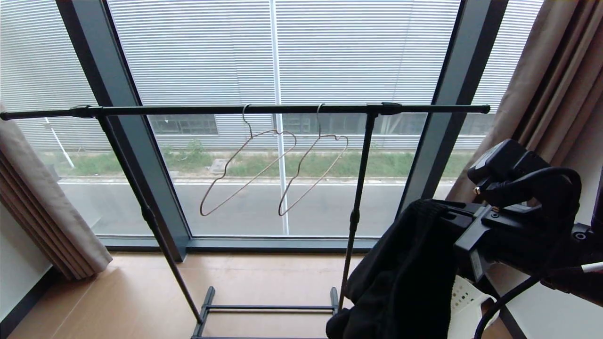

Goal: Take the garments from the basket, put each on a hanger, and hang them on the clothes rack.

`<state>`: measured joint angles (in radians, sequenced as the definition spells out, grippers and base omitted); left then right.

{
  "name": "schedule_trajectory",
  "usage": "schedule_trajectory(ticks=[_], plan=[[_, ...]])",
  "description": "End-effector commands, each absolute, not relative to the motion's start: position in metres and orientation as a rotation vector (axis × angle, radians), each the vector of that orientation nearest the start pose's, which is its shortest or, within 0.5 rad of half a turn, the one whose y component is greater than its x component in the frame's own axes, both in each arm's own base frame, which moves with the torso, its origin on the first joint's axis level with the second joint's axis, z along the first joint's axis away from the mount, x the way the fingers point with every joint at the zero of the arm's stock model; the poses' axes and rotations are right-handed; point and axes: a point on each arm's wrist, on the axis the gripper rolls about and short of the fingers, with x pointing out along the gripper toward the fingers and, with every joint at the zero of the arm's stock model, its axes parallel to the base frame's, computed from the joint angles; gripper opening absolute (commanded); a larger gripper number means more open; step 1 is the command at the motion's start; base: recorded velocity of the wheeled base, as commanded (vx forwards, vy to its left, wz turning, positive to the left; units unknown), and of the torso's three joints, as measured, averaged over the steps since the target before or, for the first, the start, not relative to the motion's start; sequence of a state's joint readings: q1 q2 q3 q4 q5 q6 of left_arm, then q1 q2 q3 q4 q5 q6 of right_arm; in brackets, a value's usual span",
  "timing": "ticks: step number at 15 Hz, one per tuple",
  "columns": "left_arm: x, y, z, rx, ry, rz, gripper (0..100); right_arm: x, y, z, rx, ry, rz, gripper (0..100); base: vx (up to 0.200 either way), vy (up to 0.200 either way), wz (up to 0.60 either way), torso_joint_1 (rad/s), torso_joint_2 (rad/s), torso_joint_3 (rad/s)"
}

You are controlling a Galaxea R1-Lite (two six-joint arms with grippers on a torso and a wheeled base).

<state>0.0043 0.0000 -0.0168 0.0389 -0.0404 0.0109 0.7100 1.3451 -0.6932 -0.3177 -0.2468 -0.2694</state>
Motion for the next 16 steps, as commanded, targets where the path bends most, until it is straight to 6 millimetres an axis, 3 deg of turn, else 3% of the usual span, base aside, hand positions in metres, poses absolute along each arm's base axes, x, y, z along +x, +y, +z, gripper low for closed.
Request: schedule_trajectory(ticks=[1,5,16], plan=[[-0.0241,-0.001,0.0762,0.01,0.021,-0.035,100,0.1659,0.1354,0.2127,-0.419,0.238,0.498,0,0.0,0.2,0.0,0.002,0.01,0.007],[-0.0241,-0.001,0.0761,0.01,0.023,-0.037,100,0.1658,0.1353,0.2122,-0.42,0.239,0.499,0,0.0,0.2,0.0,0.001,0.0,0.002],[-0.024,-0.001,0.076,0.024,0.021,-0.036,100,0.1656,0.1351,0.2081,-0.427,0.253,0.499,0,0.0,0.0,0.0,0.0,0.0,0.0]])
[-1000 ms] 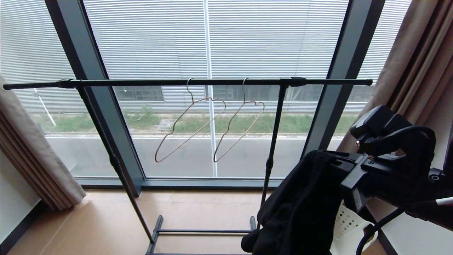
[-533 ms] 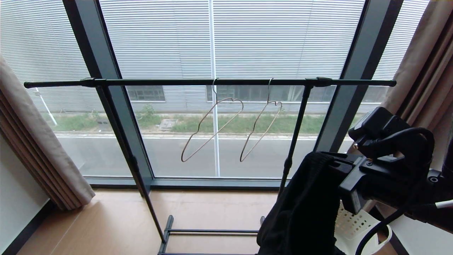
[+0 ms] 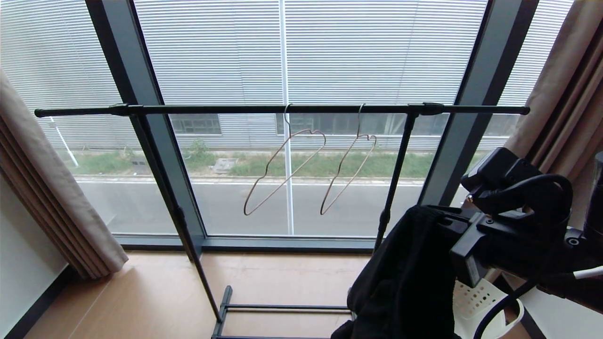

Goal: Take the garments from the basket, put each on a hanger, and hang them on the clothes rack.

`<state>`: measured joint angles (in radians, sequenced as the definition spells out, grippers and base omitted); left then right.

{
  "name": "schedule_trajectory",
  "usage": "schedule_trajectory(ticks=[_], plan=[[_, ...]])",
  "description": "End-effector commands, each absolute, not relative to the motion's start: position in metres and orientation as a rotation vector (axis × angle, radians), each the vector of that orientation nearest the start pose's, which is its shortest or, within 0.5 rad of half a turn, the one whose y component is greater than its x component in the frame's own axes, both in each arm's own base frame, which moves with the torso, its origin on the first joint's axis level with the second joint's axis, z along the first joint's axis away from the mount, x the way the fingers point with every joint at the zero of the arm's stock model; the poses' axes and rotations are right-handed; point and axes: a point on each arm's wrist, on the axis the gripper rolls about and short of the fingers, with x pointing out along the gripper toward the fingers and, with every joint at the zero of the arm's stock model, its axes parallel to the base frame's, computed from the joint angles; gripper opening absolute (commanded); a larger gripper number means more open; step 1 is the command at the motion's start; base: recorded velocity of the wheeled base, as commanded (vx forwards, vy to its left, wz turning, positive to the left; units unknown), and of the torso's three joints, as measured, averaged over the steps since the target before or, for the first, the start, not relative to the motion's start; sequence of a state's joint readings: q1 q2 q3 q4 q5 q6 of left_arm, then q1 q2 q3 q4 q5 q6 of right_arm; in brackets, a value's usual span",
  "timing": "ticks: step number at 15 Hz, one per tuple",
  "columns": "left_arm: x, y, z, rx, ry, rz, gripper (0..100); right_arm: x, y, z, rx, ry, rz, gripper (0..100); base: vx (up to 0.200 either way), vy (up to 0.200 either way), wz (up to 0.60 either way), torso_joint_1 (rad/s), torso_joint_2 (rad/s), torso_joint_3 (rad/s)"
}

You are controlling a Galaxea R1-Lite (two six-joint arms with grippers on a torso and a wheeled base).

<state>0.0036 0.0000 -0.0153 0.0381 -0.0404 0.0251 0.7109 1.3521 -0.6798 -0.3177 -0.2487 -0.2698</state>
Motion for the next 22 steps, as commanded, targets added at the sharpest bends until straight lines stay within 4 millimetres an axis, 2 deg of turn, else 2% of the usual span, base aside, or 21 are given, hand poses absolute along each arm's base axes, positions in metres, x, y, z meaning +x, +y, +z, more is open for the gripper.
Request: schedule_trajectory(ticks=[1,5,8,17,18,20,22], plan=[[-0.024,-0.001,0.076,0.022,0.023,-0.037,100,0.166,0.135,0.208,-0.427,0.253,0.499,0,0.0,0.0,0.0,0.0,0.0,0.0],[-0.024,-0.001,0.076,0.027,0.022,-0.037,100,0.165,0.135,0.208,-0.425,0.252,0.5,0,0.0,0.0,0.0,0.0,0.0,0.0],[-0.024,-0.001,0.076,0.027,0.022,-0.037,100,0.161,0.132,0.207,-0.418,0.242,0.503,0,0.0,0.0,-0.6,0.001,0.0,0.001],[-0.024,-0.001,0.076,0.028,0.025,-0.048,100,0.169,0.139,0.194,-0.458,0.246,0.509,0,0.0,0.0,0.0,0.0,0.0,0.0],[-0.023,-0.002,0.077,0.029,0.04,-0.073,100,0.172,0.142,0.192,-0.463,0.254,0.509,0,0.0,0.0,0.0,0.0,0.0,0.0],[-0.01,-0.002,0.079,0.038,0.224,-0.079,100,0.167,0.156,0.196,-0.443,0.219,0.541,0,0.0,0.0,0.0,0.0,0.0,0.0],[0.002,-0.002,0.088,0.103,0.319,-0.118,100,0.17,0.16,0.2,-0.396,0.221,0.524,0,0.0,0.0,0.0,0.0,0.0,0.0]])
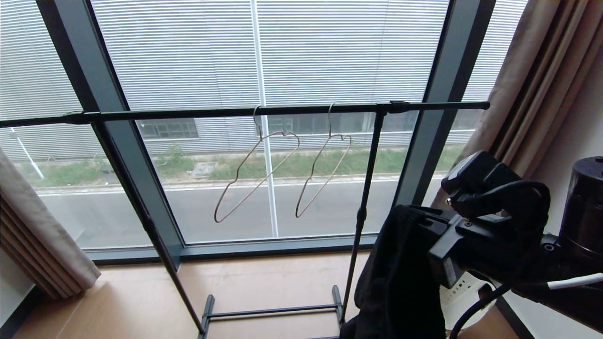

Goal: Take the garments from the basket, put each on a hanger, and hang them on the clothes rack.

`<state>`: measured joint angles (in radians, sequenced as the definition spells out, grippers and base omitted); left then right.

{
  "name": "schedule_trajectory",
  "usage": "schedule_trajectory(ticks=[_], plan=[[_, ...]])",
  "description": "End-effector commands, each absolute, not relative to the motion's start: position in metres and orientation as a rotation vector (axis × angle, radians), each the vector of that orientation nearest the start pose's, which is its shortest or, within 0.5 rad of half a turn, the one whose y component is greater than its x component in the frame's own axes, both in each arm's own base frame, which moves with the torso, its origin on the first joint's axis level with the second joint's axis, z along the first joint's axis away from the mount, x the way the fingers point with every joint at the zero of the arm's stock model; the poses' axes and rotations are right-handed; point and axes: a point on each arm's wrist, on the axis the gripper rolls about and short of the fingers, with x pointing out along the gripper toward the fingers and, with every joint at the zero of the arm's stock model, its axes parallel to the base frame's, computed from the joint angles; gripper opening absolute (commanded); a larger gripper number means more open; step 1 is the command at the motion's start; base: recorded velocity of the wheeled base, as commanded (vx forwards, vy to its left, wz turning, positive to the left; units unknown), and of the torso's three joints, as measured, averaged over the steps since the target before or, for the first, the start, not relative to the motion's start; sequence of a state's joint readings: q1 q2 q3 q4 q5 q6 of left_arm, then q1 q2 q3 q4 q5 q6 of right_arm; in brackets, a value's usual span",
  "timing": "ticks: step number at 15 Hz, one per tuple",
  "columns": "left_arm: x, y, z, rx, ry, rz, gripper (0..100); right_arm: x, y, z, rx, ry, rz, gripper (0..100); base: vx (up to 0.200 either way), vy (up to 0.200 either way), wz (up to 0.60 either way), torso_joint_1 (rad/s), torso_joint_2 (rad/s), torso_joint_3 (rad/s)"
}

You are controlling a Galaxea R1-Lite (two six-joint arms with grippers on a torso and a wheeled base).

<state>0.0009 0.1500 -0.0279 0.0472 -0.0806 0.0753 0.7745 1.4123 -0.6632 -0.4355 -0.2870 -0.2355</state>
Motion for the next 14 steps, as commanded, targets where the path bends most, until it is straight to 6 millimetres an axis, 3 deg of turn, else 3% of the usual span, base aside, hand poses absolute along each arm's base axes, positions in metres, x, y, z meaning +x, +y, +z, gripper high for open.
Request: schedule_trajectory(ticks=[1,4,6,8,10,12,13,14], plan=[[0.017,-0.003,0.104,0.103,0.379,-0.16,100,0.183,0.171,0.203,-0.367,0.228,0.482,0,0.0,0.0,0.0,0.0,0.0,0.0],[0.068,-0.006,0.131,0.026,0.478,-0.193,100,0.215,0.2,0.213,-0.306,0.236,0.323,0,0.0,0.0,0.0,0.0,0.0,0.0],[0.095,-0.014,0.142,-0.022,0.516,-0.246,100,0.223,0.211,0.225,-0.289,0.254,0.299,0,0.0,0.0,0.0,0.0,0.0,0.0],[0.128,-0.037,0.148,-0.111,0.62,-0.333,100,0.235,0.222,0.242,-0.272,0.305,0.223,0,0.0,0.0,0.0,0.0,0.0,0.0],[0.143,-0.064,0.147,-0.156,0.703,-0.406,100,0.237,0.236,0.248,-0.238,0.34,0.188,0,0.0,0.0,0.0,0.0,0.0,0.0],[0.162,-0.106,0.145,-0.18,0.798,-0.49,100,0.243,0.244,0.249,-0.214,0.357,0.13,0,0.0,0.0,0.0,0.0,0.0,0.0],[0.163,-0.107,0.144,-0.181,0.801,-0.489,100,0.243,0.245,0.249,-0.213,0.356,0.128,0,0.0,0.0,0.0,0.0,0.0,0.0],[0.174,-0.14,0.142,-0.18,0.844,-0.527,100,0.244,0.246,0.25,-0.199,0.352,0.117,0,0.0,0.0,0.0,0.0,0.0,0.0]])
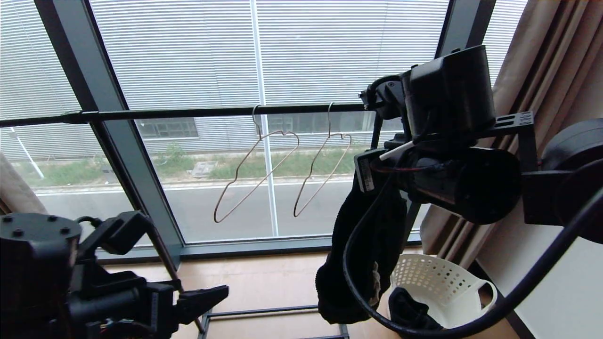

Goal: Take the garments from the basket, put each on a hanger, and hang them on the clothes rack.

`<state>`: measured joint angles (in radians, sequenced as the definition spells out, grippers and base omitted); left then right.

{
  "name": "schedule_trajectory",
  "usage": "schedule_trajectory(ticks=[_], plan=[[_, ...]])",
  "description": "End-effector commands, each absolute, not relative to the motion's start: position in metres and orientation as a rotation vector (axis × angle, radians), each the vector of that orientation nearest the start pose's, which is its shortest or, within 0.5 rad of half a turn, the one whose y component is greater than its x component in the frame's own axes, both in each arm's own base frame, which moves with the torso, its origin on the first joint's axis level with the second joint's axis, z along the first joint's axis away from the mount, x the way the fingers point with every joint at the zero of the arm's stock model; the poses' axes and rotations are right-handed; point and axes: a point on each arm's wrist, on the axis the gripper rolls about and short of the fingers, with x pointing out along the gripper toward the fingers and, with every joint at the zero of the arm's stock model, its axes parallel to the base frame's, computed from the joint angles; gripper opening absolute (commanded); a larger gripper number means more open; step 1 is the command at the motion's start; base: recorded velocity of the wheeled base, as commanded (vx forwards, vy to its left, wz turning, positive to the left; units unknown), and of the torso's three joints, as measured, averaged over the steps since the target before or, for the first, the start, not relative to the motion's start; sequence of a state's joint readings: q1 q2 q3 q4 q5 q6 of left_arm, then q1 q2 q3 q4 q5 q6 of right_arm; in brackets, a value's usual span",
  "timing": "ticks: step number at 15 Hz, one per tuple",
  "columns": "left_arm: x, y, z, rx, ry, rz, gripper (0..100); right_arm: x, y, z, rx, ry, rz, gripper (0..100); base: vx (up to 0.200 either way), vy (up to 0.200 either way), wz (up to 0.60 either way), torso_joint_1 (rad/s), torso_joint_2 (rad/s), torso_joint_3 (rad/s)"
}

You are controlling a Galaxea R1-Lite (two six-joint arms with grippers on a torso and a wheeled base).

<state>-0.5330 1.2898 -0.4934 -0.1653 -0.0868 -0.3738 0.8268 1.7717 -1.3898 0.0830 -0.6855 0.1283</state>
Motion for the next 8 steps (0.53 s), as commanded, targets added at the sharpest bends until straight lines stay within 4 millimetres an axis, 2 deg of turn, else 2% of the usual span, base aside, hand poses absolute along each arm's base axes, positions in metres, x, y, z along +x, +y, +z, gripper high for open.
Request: schedule_trajectory(ticks=[1,3,5,8], plan=[[0.179,-0.151,0.142,-0.17,0.85,-0.543,100,0.242,0.248,0.251,-0.193,0.351,0.123,0,0.0,0.0,0.0,0.0,0.0,0.0],[0.188,-0.175,0.145,-0.153,0.839,-0.585,100,0.24,0.25,0.251,-0.189,0.349,0.13,0,0.0,0.0,0.0,0.0,0.0,0.0],[0.196,-0.189,0.145,-0.138,0.831,-0.587,100,0.236,0.254,0.253,-0.188,0.343,0.147,0,0.0,0.0,0.0,0.0,0.0,0.0],[0.204,-0.199,0.136,-0.116,0.845,-0.565,100,0.228,0.259,0.257,-0.184,0.332,0.174,0,0.0,0.0,0.0,0.0,0.0,0.0]])
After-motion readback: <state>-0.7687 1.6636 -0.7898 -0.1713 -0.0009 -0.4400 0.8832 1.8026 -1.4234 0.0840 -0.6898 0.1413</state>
